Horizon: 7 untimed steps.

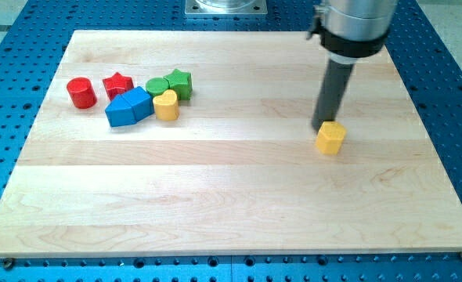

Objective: Move the hexagon to the bottom right side of the board

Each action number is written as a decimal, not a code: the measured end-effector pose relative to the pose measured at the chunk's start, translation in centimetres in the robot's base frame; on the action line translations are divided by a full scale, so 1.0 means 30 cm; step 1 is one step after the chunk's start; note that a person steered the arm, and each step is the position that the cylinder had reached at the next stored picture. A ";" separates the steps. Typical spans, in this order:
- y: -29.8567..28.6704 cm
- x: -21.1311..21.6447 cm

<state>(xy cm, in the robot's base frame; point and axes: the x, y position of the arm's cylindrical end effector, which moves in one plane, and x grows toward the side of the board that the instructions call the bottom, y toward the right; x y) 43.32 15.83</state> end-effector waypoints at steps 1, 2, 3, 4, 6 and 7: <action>0.068 0.094; 0.060 0.029; -0.099 -0.034; -0.093 0.142; -0.020 0.241; 0.023 0.166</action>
<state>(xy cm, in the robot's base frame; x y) 48.29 16.52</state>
